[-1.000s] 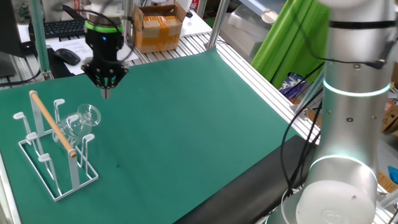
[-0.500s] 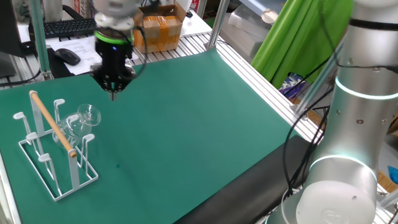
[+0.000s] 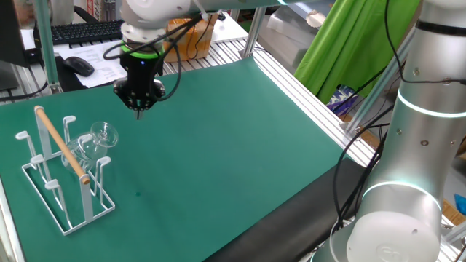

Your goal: Put the cup on the cup rack

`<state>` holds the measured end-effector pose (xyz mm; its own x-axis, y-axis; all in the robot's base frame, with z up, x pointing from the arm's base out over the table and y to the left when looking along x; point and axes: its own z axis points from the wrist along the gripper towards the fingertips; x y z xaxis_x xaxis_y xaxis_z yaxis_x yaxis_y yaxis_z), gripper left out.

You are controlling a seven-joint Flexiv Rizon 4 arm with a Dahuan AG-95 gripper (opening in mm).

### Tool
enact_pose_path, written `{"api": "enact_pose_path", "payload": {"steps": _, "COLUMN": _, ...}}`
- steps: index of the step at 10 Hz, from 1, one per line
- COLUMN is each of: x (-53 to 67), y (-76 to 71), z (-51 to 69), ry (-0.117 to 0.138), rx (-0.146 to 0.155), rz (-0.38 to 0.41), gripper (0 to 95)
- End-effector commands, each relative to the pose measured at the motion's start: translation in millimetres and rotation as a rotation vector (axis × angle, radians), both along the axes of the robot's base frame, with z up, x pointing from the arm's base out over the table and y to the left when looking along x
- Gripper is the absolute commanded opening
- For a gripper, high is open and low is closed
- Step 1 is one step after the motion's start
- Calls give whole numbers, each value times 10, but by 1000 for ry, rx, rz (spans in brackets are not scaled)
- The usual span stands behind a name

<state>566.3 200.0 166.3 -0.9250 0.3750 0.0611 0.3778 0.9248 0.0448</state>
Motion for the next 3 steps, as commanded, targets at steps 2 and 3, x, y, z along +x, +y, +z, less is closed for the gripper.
{"api": "enact_pose_path", "payload": {"steps": 2, "x": 24, "y": 2, "z": -34, "ry": -14, "rx": -6, "rz": -18, "gripper": 0}}
{"api": "enact_pose_path", "payload": {"steps": 3, "x": 25, "y": 3, "z": -37, "ry": -16, "rx": -6, "rz": -23, "gripper": 0}}
